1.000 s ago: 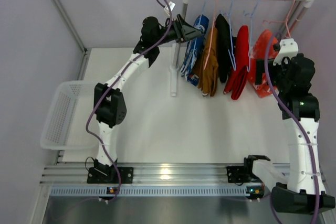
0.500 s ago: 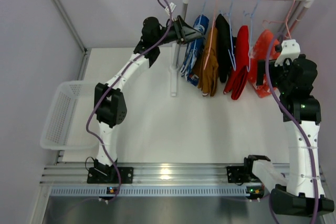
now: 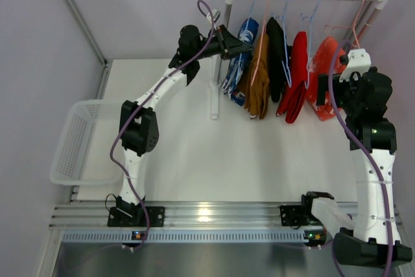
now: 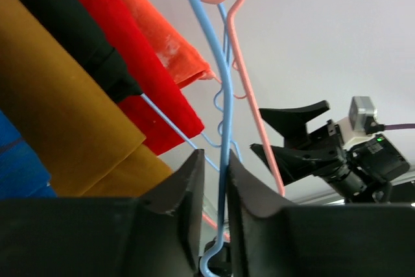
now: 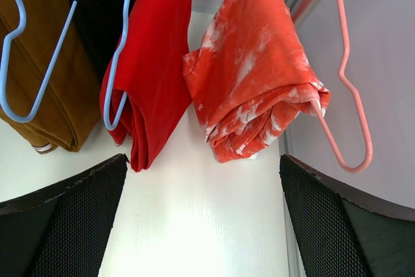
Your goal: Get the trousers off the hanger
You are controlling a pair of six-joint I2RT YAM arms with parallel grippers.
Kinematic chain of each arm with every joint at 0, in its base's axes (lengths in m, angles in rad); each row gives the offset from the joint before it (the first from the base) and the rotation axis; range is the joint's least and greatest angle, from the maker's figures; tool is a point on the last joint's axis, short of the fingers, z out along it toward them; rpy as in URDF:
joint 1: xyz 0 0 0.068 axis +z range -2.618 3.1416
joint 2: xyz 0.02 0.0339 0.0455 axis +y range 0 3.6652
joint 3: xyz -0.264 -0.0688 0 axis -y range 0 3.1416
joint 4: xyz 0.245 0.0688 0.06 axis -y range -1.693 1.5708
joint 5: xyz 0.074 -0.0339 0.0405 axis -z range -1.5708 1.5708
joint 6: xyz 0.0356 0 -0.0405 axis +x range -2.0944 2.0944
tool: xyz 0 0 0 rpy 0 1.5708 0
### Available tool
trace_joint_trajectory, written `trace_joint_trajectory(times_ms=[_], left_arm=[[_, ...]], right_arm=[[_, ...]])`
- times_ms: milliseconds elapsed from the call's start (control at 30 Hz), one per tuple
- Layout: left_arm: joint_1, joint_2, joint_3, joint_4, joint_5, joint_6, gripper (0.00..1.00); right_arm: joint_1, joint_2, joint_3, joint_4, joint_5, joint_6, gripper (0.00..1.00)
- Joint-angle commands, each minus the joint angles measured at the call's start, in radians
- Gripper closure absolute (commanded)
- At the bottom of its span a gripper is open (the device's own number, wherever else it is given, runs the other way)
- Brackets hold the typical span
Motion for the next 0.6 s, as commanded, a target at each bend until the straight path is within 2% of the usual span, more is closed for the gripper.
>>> trace_joint_trajectory(times_ms=[0, 133, 367, 567], left_arm=[[-0.005, -0.001, -0.004, 0.087, 0.018, -0.042, 0.80], [-0.005, -0.014, -0.002, 0.099, 0.016, -0.054, 1.00], [-0.005, -0.035, 0.045, 0.130, 0.002, -0.046, 1.00], [-0.003, -0.037, 0.191, 0.105, -0.058, 0.066, 1.00]], right_arm=[[-0.021, -0.002, 0.019, -0.007, -0.006, 0.009, 0.01], [-0.023, -0.005, 0.013, -0.006, -0.007, 0.008, 0.00], [-0.024, -0.004, 0.008, -0.001, -0.016, 0.008, 0.01], [-0.026, -0.007, 0.001, -0.001, -0.018, 0.006, 0.01]])
